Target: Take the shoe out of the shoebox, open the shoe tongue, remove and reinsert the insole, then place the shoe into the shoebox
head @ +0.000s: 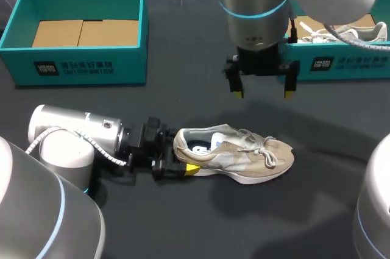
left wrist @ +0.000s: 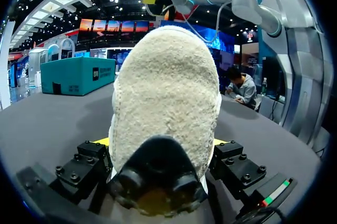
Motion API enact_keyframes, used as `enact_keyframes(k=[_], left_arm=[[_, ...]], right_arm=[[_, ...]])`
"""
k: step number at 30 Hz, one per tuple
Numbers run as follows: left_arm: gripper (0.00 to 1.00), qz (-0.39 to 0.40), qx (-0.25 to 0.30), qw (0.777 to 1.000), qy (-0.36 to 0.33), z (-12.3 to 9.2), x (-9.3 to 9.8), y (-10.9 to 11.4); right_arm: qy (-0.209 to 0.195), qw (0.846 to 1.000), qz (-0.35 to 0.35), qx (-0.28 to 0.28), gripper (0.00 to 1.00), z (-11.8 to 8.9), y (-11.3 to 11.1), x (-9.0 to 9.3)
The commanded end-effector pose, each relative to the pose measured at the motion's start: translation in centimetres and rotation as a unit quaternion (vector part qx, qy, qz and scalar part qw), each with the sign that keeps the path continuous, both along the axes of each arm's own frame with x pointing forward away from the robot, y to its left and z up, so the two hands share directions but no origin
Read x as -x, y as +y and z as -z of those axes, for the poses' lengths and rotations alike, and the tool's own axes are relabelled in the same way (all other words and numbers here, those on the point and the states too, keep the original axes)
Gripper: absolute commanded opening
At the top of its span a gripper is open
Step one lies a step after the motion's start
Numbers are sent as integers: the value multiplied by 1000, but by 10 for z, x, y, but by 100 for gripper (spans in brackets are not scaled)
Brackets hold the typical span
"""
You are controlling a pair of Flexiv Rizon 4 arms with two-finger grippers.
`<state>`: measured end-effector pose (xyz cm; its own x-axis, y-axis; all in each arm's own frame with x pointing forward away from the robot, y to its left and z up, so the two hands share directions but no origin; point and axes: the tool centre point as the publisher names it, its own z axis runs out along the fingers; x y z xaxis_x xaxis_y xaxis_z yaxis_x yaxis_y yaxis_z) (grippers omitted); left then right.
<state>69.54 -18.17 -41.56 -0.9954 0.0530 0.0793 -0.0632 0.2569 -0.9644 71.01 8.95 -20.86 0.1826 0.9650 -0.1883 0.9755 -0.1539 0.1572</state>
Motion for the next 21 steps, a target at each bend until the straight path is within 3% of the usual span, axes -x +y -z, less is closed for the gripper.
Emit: enact_keyframes(k=[1, 18, 21], left_arm=[[0, -1, -1, 1000, 0, 4, 0, -2], [0, -1, -1, 1000, 0, 4, 0, -2], [0, -1, -1, 1000, 0, 4, 0, -2]], right_arm=[[11, 998, 21, 61, 100, 10, 18, 6], [17, 996, 55, 75, 100, 32, 42, 51], [4, 997, 54, 49, 100, 42, 46, 57]])
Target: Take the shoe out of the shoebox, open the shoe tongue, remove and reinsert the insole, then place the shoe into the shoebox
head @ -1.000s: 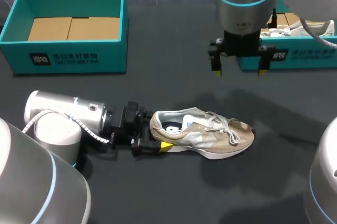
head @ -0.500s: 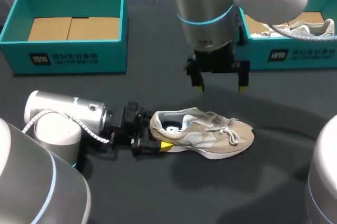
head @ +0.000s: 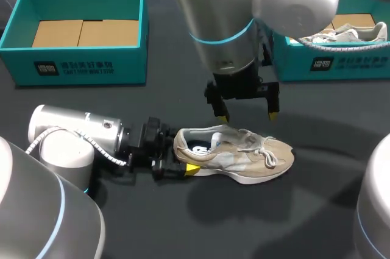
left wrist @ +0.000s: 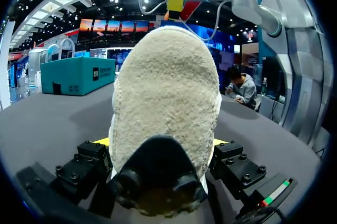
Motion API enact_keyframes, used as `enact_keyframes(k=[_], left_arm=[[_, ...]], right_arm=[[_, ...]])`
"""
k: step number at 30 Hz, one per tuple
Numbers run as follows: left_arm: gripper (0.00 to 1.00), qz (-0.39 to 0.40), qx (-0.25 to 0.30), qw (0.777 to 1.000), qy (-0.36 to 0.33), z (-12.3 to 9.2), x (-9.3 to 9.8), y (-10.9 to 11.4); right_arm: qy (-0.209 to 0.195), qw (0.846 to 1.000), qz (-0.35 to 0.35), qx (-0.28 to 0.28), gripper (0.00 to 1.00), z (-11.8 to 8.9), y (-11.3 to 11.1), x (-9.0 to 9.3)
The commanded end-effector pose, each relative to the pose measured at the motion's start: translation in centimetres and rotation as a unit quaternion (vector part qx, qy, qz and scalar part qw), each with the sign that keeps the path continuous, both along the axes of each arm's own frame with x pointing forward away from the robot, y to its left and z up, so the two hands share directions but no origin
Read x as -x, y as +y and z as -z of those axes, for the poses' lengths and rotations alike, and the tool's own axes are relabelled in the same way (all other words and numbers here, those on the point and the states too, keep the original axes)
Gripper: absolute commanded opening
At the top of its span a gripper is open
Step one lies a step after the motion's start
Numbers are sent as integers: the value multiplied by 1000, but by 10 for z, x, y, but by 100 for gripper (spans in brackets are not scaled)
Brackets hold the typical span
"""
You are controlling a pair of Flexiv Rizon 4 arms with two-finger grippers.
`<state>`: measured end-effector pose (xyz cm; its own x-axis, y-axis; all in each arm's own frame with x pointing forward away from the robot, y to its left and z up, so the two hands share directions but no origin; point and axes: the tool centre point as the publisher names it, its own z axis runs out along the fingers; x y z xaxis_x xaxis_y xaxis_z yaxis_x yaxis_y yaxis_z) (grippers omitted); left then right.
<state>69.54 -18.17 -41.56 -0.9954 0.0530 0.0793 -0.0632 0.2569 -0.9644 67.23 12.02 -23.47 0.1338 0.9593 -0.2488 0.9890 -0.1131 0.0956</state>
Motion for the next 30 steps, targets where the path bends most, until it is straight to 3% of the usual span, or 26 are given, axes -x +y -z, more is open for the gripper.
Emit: enact_keyframes(k=[1, 13, 16, 30], left_arm=[[0, -1, -1, 1000, 0, 4, 0, -2], [0, -1, -1, 1000, 0, 4, 0, -2], [0, -1, -1, 1000, 0, 4, 0, -2], [0, -1, -1, 1000, 0, 4, 0, -2]], right_arm=[[-33, 997, 70, 25, 100, 15, 16, 19], [-39, 995, 84, 31, 100, 15, 15, 16], [-20, 991, 119, 57, 100, 24, 20, 12], [-41, 986, 153, 57, 100, 55, 38, 13]])
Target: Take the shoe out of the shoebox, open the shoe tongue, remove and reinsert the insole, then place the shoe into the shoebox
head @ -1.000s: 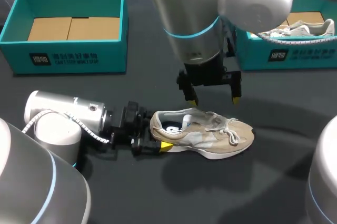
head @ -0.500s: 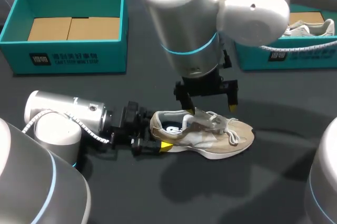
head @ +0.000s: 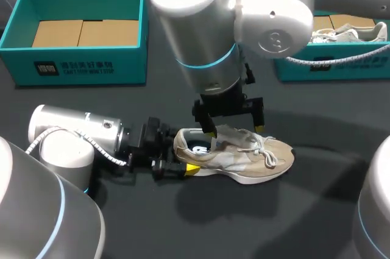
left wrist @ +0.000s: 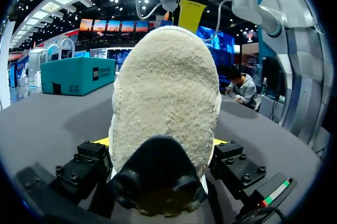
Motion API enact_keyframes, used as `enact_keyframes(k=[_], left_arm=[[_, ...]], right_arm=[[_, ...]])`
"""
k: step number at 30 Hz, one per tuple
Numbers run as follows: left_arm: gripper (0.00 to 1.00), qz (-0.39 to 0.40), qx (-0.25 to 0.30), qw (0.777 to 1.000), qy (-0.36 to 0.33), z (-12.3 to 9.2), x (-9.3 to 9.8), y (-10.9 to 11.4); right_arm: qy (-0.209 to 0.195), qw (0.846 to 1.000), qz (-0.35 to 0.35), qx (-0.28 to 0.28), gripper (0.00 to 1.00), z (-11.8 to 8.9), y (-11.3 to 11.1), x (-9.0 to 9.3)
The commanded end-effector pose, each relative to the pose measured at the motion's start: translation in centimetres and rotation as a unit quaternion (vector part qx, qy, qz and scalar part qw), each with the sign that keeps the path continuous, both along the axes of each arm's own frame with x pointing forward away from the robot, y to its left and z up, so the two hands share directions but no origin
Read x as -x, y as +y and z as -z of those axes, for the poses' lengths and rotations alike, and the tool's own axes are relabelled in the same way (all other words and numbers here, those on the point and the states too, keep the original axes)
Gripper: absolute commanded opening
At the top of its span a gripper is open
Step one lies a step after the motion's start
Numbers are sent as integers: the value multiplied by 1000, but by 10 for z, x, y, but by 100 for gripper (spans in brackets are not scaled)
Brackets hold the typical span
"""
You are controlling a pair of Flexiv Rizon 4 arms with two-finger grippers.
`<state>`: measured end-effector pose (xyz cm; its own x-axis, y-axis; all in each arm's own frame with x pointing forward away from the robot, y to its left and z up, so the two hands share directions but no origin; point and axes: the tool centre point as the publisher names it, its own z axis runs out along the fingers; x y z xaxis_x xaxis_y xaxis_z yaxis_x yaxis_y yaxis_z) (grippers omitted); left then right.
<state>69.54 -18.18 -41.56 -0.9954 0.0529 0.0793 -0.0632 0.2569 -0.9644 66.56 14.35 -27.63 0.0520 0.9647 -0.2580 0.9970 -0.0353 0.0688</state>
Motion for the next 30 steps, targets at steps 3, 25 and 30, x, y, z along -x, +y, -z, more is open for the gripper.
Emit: enact_keyframes(k=[3, 25, 30], left_arm=[[0, -1, -1, 1000, 0, 4, 0, -2], [0, -1, -1, 1000, 0, 4, 0, -2], [0, -1, -1, 1000, 0, 4, 0, -2]], right_arm=[[-58, 978, 191, 53, 100, 21, 19, 5], [-77, 972, 209, 75, 100, 54, 20, -16], [-94, 968, 215, 92, 100, 59, 22, -17]])
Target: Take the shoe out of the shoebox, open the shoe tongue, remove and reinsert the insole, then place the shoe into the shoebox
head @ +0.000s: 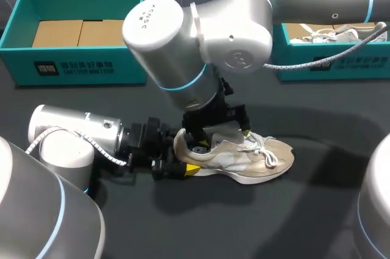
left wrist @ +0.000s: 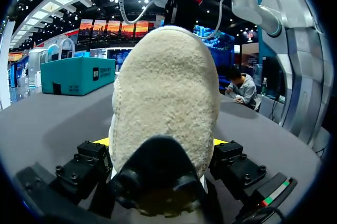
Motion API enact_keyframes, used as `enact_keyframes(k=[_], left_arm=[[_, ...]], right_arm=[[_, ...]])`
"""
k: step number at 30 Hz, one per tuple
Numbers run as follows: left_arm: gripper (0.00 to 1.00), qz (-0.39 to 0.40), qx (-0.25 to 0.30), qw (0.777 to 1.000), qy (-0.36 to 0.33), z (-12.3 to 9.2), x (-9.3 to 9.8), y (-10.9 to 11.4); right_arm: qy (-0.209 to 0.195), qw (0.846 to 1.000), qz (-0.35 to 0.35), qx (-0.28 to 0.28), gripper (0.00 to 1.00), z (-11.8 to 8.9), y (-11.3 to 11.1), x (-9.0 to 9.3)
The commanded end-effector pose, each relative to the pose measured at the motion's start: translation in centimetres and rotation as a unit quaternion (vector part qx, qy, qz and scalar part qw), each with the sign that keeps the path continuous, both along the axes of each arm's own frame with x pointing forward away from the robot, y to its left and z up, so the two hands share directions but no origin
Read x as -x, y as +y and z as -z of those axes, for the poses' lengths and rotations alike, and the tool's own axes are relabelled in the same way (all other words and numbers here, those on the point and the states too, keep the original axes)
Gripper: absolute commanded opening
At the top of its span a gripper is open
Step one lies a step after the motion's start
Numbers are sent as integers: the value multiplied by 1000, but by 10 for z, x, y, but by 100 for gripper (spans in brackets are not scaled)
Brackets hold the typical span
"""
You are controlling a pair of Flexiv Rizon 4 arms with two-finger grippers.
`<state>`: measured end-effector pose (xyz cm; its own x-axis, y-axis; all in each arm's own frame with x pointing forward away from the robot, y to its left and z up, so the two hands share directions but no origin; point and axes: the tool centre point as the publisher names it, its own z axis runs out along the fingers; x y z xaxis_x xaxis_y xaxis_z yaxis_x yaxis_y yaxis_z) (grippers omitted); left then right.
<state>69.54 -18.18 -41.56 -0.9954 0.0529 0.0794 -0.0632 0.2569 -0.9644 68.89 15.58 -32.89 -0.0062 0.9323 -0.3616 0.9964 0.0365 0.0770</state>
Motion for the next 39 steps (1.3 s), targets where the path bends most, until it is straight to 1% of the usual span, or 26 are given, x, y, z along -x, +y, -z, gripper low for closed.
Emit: enact_keyframes(k=[1, 3, 10, 18, 21, 24, 25, 26, 27, 29, 31, 34, 36, 38, 39], left_arm=[[0, -1, -1, 1000, 0, 4, 0, -2], [0, -1, -1, 1000, 0, 4, 0, -2], [0, -1, -1, 1000, 0, 4, 0, -2], [0, -1, -1, 1000, 0, 4, 0, -2], [0, -1, -1, 1000, 0, 4, 0, -2], [0, -1, -1, 1000, 0, 4, 0, -2], [0, -1, -1, 1000, 0, 4, 0, -2], [0, -1, -1, 1000, 0, 4, 0, -2], [0, -1, -1, 1000, 0, 4, 0, -2], [0, -1, -1, 1000, 0, 4, 0, -2], [0, -1, -1, 1000, 0, 4, 0, -2], [0, -1, -1, 1000, 0, 4, 0, -2], [0, -1, -1, 1000, 0, 4, 0, -2], [0, -1, -1, 1000, 0, 4, 0, -2], [0, -1, -1, 1000, 0, 4, 0, -2]], right_arm=[[-106, 964, 241, 35, 100, 7, 10, 6], [-116, 962, 243, 36, 100, 10, 11, 6], [-127, 960, 244, 44, 100, 21, 13, 3], [-133, 955, 260, 47, 100, 28, -1, 2], [-137, 953, 268, 46, 100, 28, -7, 3], [-141, 950, 274, 48, 100, 23, -12, 4], [-141, 950, 274, 48, 98, 20, -13, 5], [-143, 949, 275, 51, 86, 18, -14, 5], [-143, 949, 276, 52, 80, 16, -15, 5], [-143, 949, 275, 52, 74, 13, -18, 6], [-143, 950, 273, 55, 73, 9, -20, 6], [-142, 950, 273, 58, 61, 3, -24, 7], [-140, 950, 272, 60, 62, 0, -26, 8], [-136, 951, 271, 59, 66, -1, -28, 8], [-133, 952, 271, 58, 65, -2, -29, 9]])
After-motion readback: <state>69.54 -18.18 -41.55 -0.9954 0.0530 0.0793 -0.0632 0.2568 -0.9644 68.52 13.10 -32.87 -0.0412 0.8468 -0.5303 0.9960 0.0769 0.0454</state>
